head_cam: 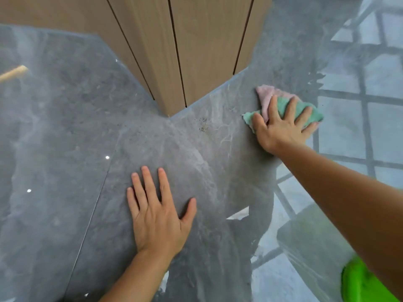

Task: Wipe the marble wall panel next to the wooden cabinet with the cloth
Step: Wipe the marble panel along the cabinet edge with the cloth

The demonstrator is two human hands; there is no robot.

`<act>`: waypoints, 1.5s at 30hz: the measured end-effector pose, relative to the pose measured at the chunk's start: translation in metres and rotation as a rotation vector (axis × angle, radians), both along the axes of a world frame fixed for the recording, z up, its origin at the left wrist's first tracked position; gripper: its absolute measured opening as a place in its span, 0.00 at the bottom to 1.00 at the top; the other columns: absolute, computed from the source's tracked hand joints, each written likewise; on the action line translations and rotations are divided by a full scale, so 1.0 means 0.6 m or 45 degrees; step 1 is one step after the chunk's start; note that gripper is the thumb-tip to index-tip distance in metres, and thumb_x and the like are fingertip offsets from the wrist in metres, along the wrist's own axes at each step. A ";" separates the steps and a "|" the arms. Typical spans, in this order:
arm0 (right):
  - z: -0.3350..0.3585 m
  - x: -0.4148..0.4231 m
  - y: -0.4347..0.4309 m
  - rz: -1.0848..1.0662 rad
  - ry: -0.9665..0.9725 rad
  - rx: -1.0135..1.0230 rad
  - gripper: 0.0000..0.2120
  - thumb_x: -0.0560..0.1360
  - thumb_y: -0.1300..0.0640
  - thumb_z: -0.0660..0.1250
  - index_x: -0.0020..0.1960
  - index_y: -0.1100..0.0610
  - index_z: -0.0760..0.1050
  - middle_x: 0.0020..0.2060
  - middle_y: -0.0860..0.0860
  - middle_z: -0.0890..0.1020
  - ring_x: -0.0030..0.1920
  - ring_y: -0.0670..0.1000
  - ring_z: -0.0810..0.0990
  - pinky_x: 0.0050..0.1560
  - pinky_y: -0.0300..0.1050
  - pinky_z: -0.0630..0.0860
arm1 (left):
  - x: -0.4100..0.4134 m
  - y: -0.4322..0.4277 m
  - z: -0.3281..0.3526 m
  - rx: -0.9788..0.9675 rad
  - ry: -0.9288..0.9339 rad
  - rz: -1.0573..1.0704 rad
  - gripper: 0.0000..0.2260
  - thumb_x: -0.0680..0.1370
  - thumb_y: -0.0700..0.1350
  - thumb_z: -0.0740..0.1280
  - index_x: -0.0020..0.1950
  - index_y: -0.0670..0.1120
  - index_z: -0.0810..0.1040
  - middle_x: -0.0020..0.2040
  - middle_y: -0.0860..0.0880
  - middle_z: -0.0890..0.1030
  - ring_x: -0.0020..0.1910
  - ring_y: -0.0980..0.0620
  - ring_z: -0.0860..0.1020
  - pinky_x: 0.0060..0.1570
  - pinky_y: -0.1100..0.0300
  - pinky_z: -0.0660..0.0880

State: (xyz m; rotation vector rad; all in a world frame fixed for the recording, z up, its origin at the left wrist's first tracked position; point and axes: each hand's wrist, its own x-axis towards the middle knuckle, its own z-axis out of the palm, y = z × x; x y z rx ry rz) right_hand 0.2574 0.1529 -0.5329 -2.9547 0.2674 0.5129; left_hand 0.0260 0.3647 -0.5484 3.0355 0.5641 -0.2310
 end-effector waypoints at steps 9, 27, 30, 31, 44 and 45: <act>0.023 -0.163 0.258 0.980 -0.155 0.156 0.30 0.78 0.38 0.46 0.78 0.46 0.52 0.78 0.53 0.58 0.77 0.65 0.49 0.70 0.74 0.36 | 0.005 0.000 -0.002 0.025 -0.007 -0.016 0.42 0.72 0.63 0.55 0.79 0.38 0.61 0.79 0.31 0.60 0.79 0.29 0.56 0.75 0.33 0.56; -0.003 0.042 0.073 0.252 -0.162 -0.146 0.32 0.76 0.35 0.36 0.78 0.44 0.42 0.80 0.53 0.48 0.78 0.63 0.41 0.72 0.72 0.37 | 0.005 -0.002 -0.007 0.004 -0.054 0.017 0.44 0.74 0.69 0.56 0.80 0.40 0.59 0.81 0.34 0.57 0.81 0.33 0.53 0.77 0.35 0.53; 0.005 -0.043 0.172 0.541 -0.178 -0.091 0.31 0.78 0.37 0.37 0.78 0.47 0.45 0.80 0.54 0.49 0.78 0.64 0.43 0.71 0.73 0.38 | 0.007 -0.003 -0.001 -0.035 -0.036 0.024 0.44 0.73 0.68 0.57 0.80 0.41 0.60 0.81 0.34 0.58 0.81 0.33 0.53 0.77 0.35 0.53; 0.008 -0.081 0.212 0.610 -0.171 -0.041 0.31 0.78 0.38 0.38 0.78 0.48 0.46 0.80 0.55 0.50 0.78 0.65 0.43 0.71 0.73 0.38 | 0.008 -0.002 0.002 -0.053 -0.029 0.030 0.43 0.73 0.68 0.57 0.80 0.41 0.60 0.81 0.34 0.58 0.81 0.33 0.54 0.77 0.35 0.54; 0.052 -0.098 0.229 1.499 -0.267 0.078 0.29 0.75 0.37 0.59 0.74 0.44 0.64 0.75 0.62 0.62 0.75 0.65 0.59 0.72 0.64 0.56 | 0.005 0.176 0.035 -0.101 -0.240 0.121 0.33 0.74 0.62 0.60 0.71 0.41 0.72 0.74 0.37 0.71 0.69 0.34 0.70 0.66 0.40 0.66; 0.042 -0.106 0.238 1.583 -0.243 0.047 0.30 0.75 0.36 0.57 0.75 0.43 0.61 0.77 0.62 0.59 0.77 0.65 0.54 0.74 0.65 0.52 | 0.009 0.205 0.034 -0.073 -0.204 0.205 0.35 0.75 0.63 0.59 0.73 0.40 0.70 0.75 0.35 0.68 0.72 0.33 0.67 0.68 0.39 0.64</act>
